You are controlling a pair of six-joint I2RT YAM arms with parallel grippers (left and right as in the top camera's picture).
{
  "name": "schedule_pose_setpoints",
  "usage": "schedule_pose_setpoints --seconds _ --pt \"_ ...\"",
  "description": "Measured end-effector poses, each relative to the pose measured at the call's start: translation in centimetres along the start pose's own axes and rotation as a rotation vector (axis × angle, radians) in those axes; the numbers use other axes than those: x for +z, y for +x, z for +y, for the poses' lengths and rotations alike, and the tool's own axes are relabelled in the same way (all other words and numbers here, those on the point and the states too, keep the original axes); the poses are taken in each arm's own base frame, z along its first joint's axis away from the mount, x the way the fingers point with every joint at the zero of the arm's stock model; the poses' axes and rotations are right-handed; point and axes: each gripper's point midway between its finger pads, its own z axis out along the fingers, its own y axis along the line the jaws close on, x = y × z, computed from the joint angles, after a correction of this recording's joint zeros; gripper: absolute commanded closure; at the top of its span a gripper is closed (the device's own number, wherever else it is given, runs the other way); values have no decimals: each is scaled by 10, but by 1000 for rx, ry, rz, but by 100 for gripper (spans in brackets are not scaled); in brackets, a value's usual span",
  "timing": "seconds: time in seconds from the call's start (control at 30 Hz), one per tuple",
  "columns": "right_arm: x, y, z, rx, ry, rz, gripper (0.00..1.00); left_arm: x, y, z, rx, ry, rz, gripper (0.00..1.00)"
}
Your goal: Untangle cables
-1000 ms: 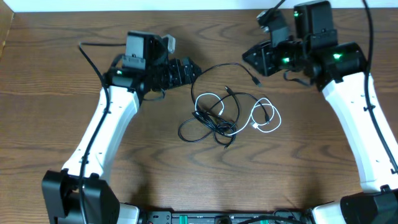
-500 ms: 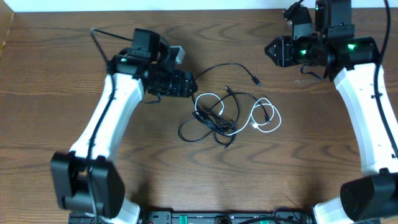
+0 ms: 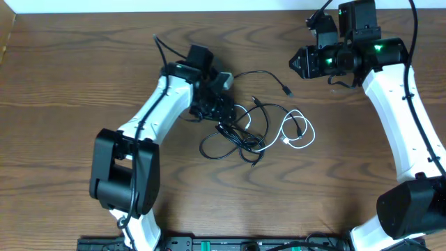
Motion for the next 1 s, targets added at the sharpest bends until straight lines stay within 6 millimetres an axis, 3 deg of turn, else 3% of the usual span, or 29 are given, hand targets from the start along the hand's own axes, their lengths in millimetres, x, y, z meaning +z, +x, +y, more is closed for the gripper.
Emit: schedule_pose_setpoints --seconds 0.07,0.2,0.53,0.7,0.83,0.87,0.97,1.0 --pt "0 0 0 0 0 0 59 5 2 -6 -3 3 14 55" --pt "0 1 0 1 0 4 59 13 6 -11 -69 -1 36 56" --pt "0 2 0 4 1 9 58 19 18 21 -389 -176 51 55" --pt "0 2 0 4 0 10 58 20 24 23 -444 -213 62 55" --pt "0 2 0 4 0 10 58 34 36 17 -456 -228 85 56" --pt "0 2 0 4 0 10 58 38 39 15 -458 -229 90 59" --pt "0 2 0 4 0 10 58 46 40 8 -449 -224 81 92" --pt "0 2 0 4 0 10 58 47 37 7 -447 -220 70 92"
